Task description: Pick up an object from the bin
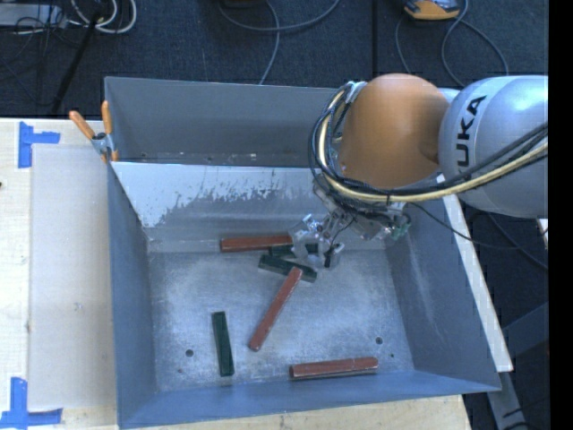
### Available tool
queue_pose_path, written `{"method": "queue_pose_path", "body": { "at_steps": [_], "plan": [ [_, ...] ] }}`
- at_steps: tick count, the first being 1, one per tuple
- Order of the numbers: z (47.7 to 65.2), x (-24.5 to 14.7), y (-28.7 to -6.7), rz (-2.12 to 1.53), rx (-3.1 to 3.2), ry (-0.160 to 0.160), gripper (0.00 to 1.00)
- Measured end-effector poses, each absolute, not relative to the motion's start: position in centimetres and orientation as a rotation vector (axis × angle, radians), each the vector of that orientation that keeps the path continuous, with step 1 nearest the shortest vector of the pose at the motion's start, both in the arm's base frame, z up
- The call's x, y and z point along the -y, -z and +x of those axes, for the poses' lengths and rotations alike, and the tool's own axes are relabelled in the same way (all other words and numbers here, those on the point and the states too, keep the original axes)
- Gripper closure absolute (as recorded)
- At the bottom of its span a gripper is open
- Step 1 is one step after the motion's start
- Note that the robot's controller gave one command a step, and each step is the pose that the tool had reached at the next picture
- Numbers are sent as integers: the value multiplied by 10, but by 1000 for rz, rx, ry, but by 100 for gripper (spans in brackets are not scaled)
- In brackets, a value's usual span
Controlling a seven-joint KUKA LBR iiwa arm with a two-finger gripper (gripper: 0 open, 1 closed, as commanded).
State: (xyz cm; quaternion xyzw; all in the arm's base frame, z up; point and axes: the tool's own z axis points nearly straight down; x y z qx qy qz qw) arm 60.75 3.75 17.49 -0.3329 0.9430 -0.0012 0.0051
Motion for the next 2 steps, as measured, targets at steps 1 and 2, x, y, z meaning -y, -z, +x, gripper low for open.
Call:
{"method": "queue_pose_path", "body": {
  "at_steps": [1, 2],
  "plan": [
    [540, -85, -170, -1007, -2980, -6, 100],
    [543, -82, -171, -997, -2980, -2, 0]
  ]
}}
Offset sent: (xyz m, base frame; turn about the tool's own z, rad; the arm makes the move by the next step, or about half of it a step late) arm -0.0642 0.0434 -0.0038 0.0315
